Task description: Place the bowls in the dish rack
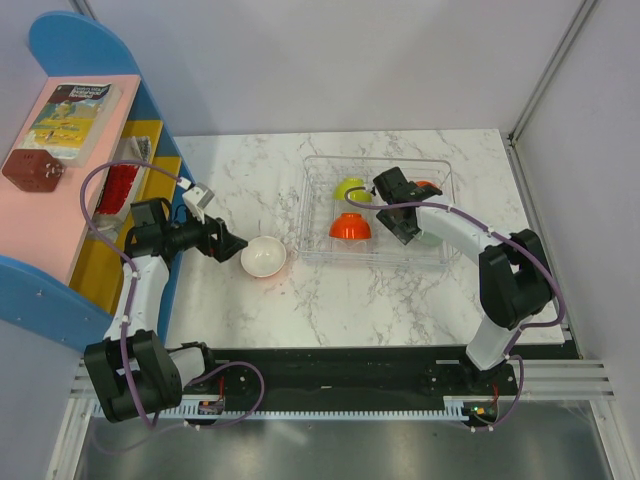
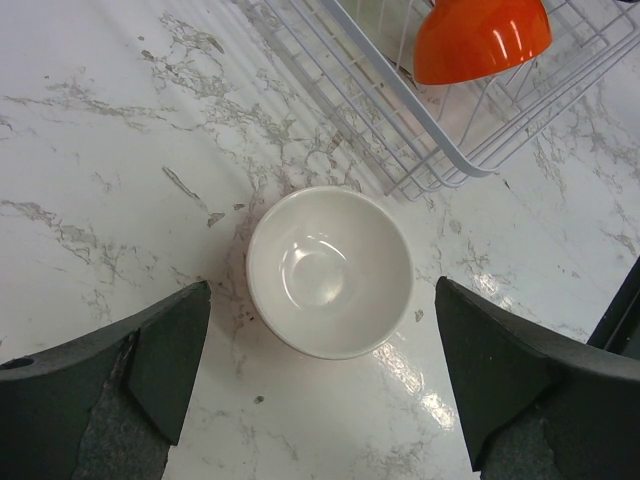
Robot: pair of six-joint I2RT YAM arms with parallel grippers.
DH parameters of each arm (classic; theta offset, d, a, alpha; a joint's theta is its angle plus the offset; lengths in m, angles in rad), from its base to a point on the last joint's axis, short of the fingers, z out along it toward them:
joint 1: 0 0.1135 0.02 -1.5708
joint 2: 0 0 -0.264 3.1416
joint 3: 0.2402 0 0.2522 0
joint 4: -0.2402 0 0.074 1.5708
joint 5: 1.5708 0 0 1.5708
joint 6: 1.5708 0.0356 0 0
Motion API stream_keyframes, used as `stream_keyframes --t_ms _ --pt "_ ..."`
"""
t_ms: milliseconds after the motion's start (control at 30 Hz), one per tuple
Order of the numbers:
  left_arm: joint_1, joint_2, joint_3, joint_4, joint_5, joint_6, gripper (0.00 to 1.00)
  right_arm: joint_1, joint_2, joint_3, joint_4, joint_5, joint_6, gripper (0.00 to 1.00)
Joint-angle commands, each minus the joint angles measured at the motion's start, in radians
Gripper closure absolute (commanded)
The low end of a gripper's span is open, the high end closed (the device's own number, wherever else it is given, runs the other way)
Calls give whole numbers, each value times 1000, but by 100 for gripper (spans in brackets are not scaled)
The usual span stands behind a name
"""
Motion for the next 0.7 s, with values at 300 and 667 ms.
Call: stream_keyframes --t_ms 300,667 --pt "7 -22 -8 21 21 25 0 2 59 -54 -76 -258 29 22" --pt "5 -37 -11 21 20 27 0 3 53 -83 -21 -297 54 9"
